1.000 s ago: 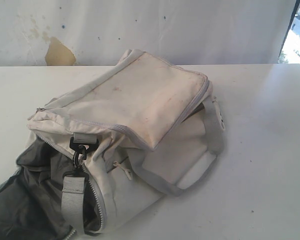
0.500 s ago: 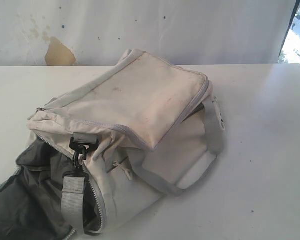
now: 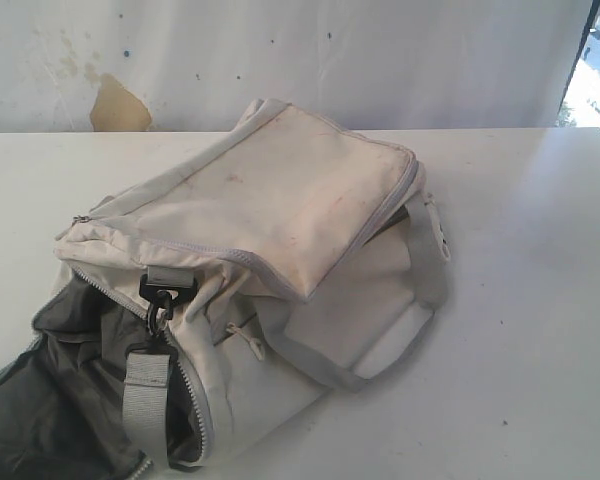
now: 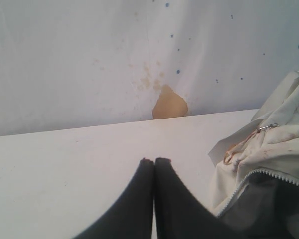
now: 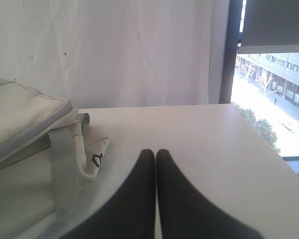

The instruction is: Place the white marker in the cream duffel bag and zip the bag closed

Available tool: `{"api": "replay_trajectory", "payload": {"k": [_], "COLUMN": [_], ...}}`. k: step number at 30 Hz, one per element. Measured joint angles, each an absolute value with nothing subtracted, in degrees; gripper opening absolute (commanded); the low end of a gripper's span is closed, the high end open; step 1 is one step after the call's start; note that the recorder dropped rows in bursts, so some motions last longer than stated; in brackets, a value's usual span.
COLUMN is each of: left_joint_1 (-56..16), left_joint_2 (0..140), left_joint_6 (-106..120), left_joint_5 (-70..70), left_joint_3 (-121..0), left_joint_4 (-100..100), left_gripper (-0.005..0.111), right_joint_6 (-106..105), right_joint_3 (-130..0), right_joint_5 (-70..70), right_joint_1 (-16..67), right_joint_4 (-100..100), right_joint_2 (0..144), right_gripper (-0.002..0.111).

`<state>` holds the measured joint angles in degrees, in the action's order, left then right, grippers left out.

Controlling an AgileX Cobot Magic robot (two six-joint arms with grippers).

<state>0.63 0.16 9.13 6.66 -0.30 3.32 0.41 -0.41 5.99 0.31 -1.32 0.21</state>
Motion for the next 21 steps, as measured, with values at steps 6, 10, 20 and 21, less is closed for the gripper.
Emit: {"api": "replay_trajectory", "payload": {"k": [6,10,20,21], "left_joint_1": [0.63,0.51,-1.65,-1.53], "left_joint_2": [0.16,0.16,0.16,0.16], "left_joint_6": [9.13,9.13,9.13,9.13], "left_joint_5": [6.66,6.66,6.54,6.54], "left_joint_3": [-0.3,-0.3,-0.3,-0.3], "left_joint_4": [3.32,3.32,3.32,3.32], "left_gripper": [0.0,0.0,0.0,0.0], "right_joint_6": [0.41,0.41,0.41,0.41], "right_joint_3": [-0.41,-0.41,-0.41,-0.41], "right_joint_5": [5.99,5.99,5.99,5.99], "right_joint_1": [0.31,0.31,0.31,0.31], "right_joint_4": [-1.32,-1.32,-1.32,-1.32], "right_joint_2": [0.21,0.21,0.21,0.21], "right_gripper": [0.0,0.0,0.0,0.0]}}
